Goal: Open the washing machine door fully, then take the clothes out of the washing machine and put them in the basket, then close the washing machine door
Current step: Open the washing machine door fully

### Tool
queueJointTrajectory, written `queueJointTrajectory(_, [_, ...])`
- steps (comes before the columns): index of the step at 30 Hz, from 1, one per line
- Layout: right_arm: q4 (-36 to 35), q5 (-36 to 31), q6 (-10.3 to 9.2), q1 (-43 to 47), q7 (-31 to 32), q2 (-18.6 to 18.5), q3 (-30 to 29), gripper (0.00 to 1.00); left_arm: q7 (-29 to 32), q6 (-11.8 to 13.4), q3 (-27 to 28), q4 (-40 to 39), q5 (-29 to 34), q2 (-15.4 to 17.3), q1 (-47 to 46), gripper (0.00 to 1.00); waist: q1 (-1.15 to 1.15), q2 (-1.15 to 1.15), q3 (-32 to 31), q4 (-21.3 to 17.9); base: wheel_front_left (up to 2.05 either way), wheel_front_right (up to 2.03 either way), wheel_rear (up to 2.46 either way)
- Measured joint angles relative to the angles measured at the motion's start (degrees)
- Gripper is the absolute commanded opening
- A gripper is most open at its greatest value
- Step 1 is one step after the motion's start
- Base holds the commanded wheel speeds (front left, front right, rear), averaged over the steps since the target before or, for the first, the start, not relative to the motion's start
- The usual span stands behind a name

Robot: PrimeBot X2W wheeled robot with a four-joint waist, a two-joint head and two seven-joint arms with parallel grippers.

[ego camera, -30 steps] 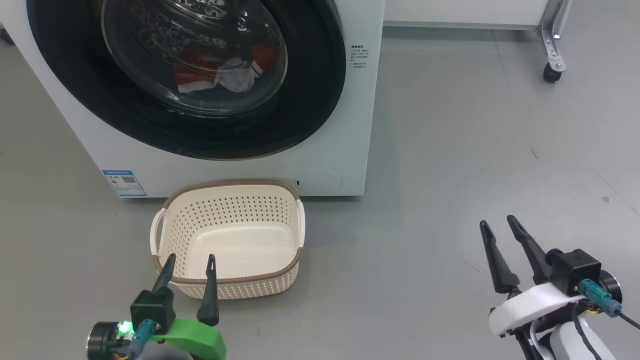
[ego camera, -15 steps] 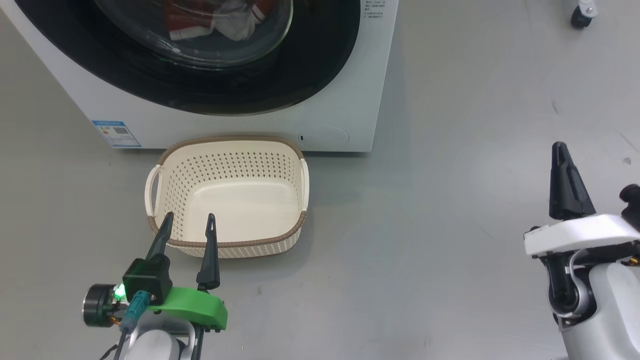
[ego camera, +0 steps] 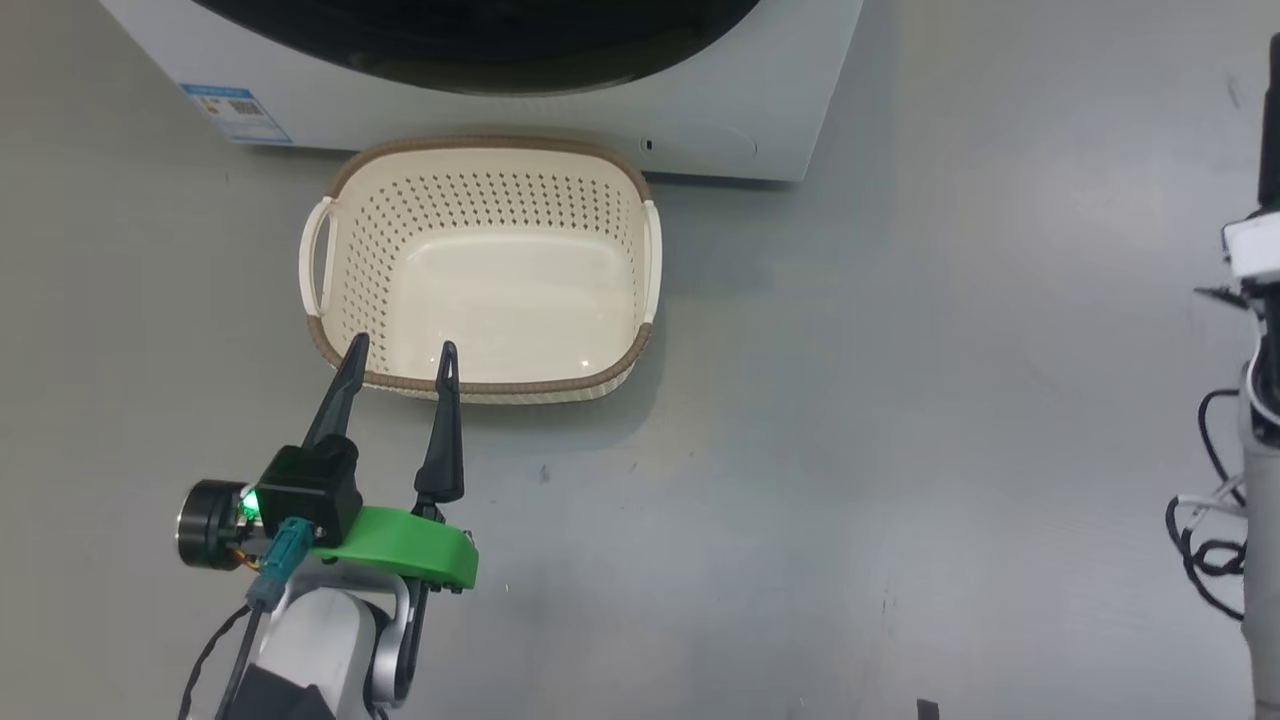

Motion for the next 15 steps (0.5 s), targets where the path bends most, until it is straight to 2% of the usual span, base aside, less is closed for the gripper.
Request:
queueJointTrajectory(6, [-1.1, 3.9, -0.64, -9.0, 6.2, -3.1, -1.1, 0.00, 0.0, 0.0, -1.3, -2.1, -0.7, 0.0, -3.4, 1.00, 0.00, 0.00, 4.8, 1.9, 0.00, 0.00, 0.00])
queueJointTrajectory(13, [0.3, 10.9, -3.42, -16.9, 12.5, -2.7, -1.8, 0.00, 0.0, 0.0, -3.2, -3.2, -1.1, -0.1, -5.9, 1.00, 0.01, 0.00, 9.3, 4.2, 0.00, 0.00, 0.00])
queueJointTrajectory(15, [1.0, 11.8, -4.71, -18.6, 14.5, -2.8, -1.8, 0.00, 0.0, 0.0, -3.7, -3.3, -1.2, -0.3, -6.4, 1.00, 0.00, 0.00, 10.3, 4.9, 0.00, 0.00, 0.00])
